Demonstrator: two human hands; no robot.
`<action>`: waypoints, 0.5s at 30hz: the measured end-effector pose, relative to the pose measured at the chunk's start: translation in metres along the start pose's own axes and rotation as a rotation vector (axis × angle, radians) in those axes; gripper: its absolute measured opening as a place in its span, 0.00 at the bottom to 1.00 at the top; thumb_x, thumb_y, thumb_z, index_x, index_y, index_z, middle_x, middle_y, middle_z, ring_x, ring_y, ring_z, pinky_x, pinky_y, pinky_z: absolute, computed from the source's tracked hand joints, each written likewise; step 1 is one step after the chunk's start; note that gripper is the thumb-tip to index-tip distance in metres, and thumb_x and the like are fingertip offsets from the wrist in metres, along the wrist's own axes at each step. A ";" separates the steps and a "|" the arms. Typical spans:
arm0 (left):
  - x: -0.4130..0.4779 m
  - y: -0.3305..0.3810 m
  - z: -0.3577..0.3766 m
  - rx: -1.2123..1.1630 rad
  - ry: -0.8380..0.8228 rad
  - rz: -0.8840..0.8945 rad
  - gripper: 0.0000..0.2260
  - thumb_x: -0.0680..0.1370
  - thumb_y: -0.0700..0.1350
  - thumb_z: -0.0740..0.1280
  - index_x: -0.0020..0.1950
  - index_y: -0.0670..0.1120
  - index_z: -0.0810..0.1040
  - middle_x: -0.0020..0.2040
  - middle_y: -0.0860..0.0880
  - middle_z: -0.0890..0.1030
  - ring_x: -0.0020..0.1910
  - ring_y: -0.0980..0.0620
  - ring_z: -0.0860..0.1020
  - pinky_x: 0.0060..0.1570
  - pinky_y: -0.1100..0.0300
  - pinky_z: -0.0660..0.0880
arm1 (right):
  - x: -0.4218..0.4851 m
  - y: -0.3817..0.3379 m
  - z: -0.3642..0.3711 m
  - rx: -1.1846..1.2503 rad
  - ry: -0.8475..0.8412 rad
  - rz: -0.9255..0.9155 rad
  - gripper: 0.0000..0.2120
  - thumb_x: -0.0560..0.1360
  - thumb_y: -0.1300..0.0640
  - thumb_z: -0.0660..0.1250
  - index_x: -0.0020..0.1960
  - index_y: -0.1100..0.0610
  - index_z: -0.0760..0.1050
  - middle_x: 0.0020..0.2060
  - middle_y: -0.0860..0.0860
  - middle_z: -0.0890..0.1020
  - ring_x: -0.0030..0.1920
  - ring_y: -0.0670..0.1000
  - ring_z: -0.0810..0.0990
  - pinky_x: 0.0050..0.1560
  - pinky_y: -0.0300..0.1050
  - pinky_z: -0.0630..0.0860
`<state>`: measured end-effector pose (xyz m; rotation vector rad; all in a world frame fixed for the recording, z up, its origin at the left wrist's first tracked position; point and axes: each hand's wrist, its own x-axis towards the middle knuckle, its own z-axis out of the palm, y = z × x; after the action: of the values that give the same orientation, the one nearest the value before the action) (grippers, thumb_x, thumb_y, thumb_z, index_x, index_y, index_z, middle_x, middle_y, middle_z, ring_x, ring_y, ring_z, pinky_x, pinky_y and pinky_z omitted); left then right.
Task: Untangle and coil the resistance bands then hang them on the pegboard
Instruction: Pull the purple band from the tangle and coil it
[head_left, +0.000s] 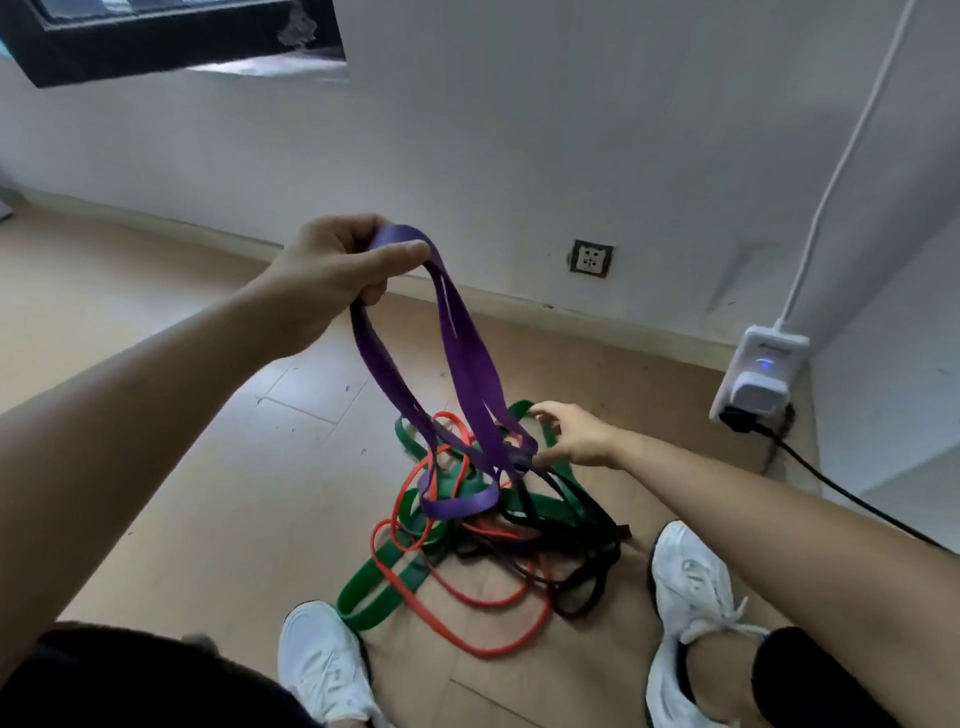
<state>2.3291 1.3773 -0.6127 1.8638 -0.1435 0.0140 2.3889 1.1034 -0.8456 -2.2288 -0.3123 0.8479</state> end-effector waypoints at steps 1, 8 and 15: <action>0.000 -0.004 -0.003 -0.005 0.018 -0.005 0.07 0.71 0.52 0.74 0.37 0.50 0.81 0.29 0.54 0.69 0.30 0.55 0.66 0.33 0.64 0.66 | 0.003 0.020 0.013 0.002 0.002 0.040 0.35 0.71 0.59 0.79 0.73 0.61 0.67 0.65 0.53 0.75 0.66 0.53 0.75 0.59 0.39 0.69; 0.003 -0.030 -0.011 -0.014 0.109 -0.036 0.09 0.72 0.51 0.77 0.35 0.51 0.82 0.29 0.55 0.69 0.29 0.54 0.66 0.34 0.63 0.65 | 0.035 0.091 0.082 -0.309 0.157 0.213 0.31 0.73 0.45 0.74 0.71 0.52 0.68 0.62 0.52 0.80 0.66 0.59 0.75 0.65 0.53 0.71; 0.009 -0.035 -0.009 -0.107 0.157 -0.084 0.09 0.70 0.53 0.74 0.40 0.49 0.81 0.29 0.55 0.69 0.29 0.56 0.66 0.34 0.64 0.66 | 0.053 0.109 0.080 -0.276 0.031 0.261 0.16 0.71 0.44 0.73 0.55 0.49 0.82 0.54 0.55 0.80 0.62 0.58 0.74 0.58 0.48 0.72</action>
<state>2.3423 1.3953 -0.6421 1.7529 0.0420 0.0926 2.3735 1.0929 -0.9897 -2.5769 -0.1301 0.9529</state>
